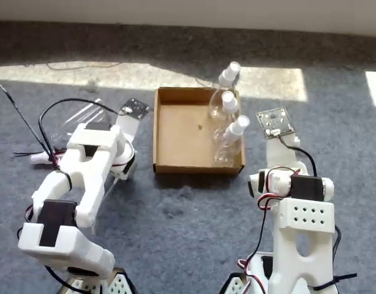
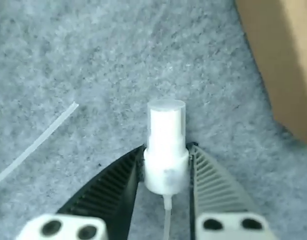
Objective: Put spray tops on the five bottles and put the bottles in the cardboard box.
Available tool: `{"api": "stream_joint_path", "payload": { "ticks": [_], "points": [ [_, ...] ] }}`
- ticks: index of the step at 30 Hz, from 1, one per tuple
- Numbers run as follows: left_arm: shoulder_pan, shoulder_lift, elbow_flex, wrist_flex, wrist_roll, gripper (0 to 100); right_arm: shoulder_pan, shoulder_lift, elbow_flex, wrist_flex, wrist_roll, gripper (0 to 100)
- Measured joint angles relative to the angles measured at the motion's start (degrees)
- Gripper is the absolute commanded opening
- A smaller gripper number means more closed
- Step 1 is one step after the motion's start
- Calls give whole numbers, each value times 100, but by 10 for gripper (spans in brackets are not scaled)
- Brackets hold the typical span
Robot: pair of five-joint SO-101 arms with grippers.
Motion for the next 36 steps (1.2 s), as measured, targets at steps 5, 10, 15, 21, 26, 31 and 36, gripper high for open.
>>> {"api": "stream_joint_path", "payload": {
  "ticks": [5, 10, 15, 21, 26, 31, 36],
  "points": [
    [18, -9, -53, 9, 9, 3, 0, 0, 0, 0, 0, 3],
    [-44, -712, -422, 571, 9, 3, -202, 0, 0, 0, 0, 3],
    [-9, -2251, -993, 1354, 404, 6, -993, -149, -88, 0, 0, 3],
    [-35, -4281, -1626, 1591, 1152, 5, -2119, -1020, -475, -255, -519, 3],
    [18, -5248, -2110, 1116, 1890, 5, -2875, -1758, -114, -1284, -738, 3],
    [703, -5530, -2277, 404, 2356, 5, -3358, -2277, 949, -2330, -774, 3],
    [1301, -5538, -2277, -229, 2646, 5, -3640, -3095, 1741, -2796, -774, 3]
  ]
}}
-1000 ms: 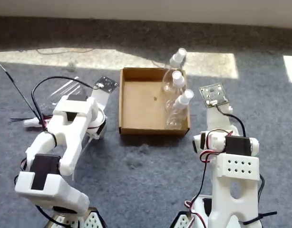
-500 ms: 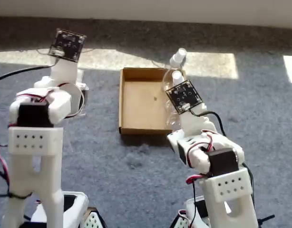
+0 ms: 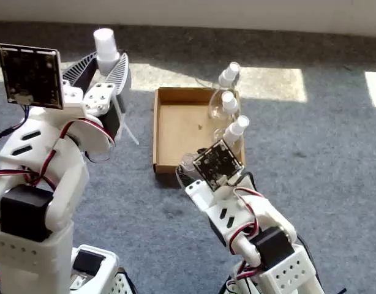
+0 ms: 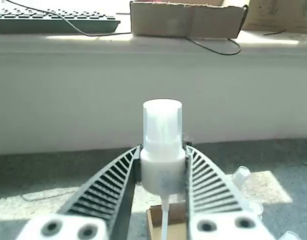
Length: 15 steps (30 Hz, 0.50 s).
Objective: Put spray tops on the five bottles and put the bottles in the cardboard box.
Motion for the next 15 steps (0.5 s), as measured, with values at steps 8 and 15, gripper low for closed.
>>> {"api": "stream_joint_path", "payload": {
  "ticks": [8, 15],
  "points": [
    [818, 0, 0, -229, 70, 5, -26, -1890, 1732, -1134, -53, 3],
    [1556, 0, 0, -352, 70, 5, -26, -2374, 2549, -1275, -53, 3]
  ]
}}
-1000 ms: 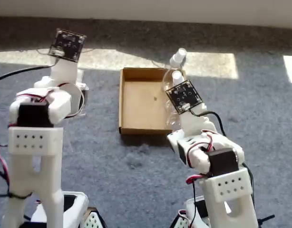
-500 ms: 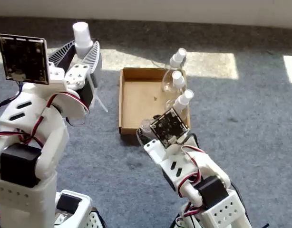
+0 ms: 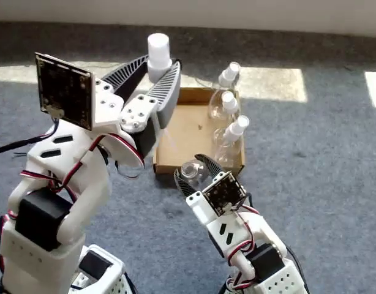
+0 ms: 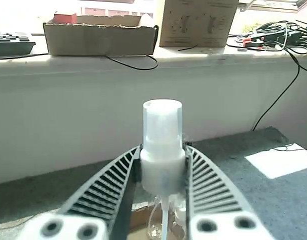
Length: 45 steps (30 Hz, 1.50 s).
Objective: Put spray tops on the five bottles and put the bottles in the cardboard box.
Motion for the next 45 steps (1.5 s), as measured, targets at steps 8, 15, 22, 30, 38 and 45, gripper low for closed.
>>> {"api": "stream_joint_path", "payload": {
  "ticks": [8, 15, 22, 30, 38, 45],
  "points": [
    [220, 0, 738, -290, 0, 5, 0, 53, -202, 290, -580, 3],
    [220, 0, 1407, -598, 0, 5, 0, 53, -510, 431, -853, 3],
    [211, 0, 1635, -914, 0, 5, 0, 53, -510, 431, -853, 3],
    [211, 9, 1459, -949, 0, 5, 0, 53, -510, 431, -853, 3],
    [220, 9, 1442, -949, 0, 5, 0, 53, -510, 431, -853, 3],
    [308, 9, 1442, -949, 0, 5, 0, 53, -510, 431, -853, 3]
  ]
}}
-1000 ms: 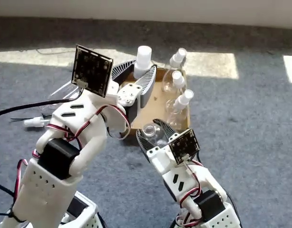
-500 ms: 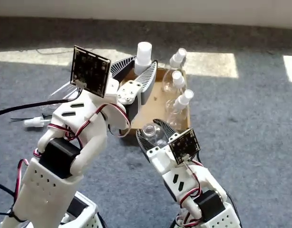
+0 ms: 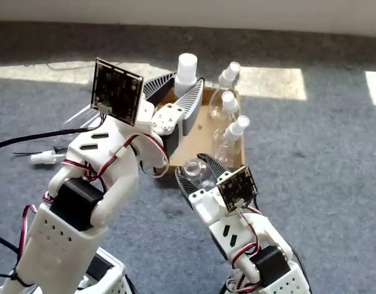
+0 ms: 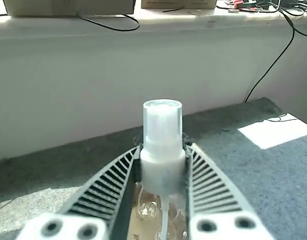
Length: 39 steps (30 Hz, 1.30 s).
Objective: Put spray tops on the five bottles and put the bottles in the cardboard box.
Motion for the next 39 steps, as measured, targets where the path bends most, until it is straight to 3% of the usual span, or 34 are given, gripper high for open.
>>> {"api": "stream_joint_path", "payload": {
  "ticks": [18, 26, 35, 39],
  "points": [
    [281, 0, 563, 0, 0, 5, 0, 0, 0, 0, 0, 3],
    [299, -211, 668, 571, 26, 5, 457, 97, -79, -97, 0, 3],
    [721, -870, 1618, 615, -9, 7, 510, 2207, -1415, -185, -18, 3],
    [765, -914, 1811, 615, -9, 10, 510, 2488, -1855, -185, -484, 3]
  ]
}}
